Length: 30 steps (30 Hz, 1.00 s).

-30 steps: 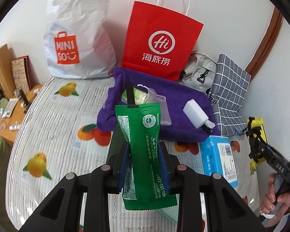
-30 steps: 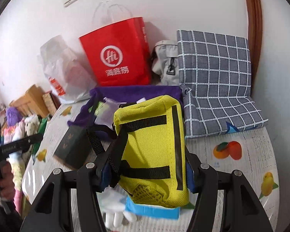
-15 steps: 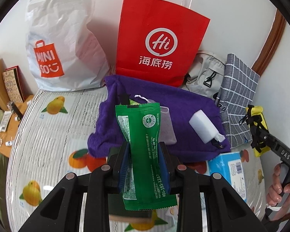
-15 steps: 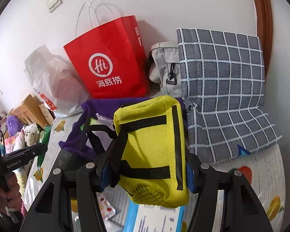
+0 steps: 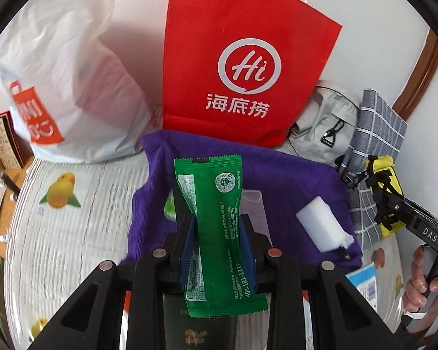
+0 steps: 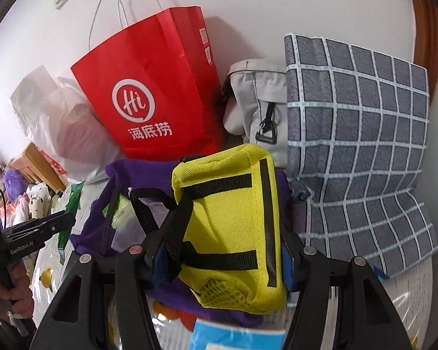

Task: Organize soft objects
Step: 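Lower the pouch and packet onto the purple towel and open both tools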

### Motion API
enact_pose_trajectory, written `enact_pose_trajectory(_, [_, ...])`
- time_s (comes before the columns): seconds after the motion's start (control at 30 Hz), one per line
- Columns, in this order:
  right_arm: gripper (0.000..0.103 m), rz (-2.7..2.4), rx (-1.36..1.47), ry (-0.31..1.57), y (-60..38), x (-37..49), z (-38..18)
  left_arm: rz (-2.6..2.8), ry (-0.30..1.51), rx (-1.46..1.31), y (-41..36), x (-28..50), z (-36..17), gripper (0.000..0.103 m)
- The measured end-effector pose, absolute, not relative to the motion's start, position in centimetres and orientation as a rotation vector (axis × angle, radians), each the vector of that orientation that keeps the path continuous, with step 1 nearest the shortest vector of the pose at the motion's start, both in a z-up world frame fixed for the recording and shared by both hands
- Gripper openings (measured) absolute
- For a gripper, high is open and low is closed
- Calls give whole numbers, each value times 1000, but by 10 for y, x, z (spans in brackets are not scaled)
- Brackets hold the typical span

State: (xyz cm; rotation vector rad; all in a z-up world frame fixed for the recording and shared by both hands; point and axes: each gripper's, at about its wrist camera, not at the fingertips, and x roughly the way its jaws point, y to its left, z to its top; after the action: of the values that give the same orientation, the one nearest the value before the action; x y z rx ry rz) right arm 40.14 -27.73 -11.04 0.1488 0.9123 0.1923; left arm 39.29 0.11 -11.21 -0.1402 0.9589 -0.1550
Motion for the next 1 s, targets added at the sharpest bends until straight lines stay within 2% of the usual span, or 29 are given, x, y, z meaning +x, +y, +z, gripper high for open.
enact_pose_trajectory(0.43, [62,193,143,1006,-288,437,-163,-154,1012,-133,-1,431,-150,29])
enact_pose_trajectory(0.6, [62,276,248,1071,-292,447,-186,-164,1040,-135,-4,438,-161,29])
enact_pose_trajectory(0.77, [68,332,260,1101,-281,450,-196,-184,1064,-158,-5,441,-168,30])
enact_pose_trajectory(0.93, [82,375,241,1086,-269,445,-193,-190,1069,-166,-8,442,-170,30])
enact_pose_trajectory(1.0, [82,389,237,1068,-266,443,-190,-192,1065,-170,-9,442,-170,30])
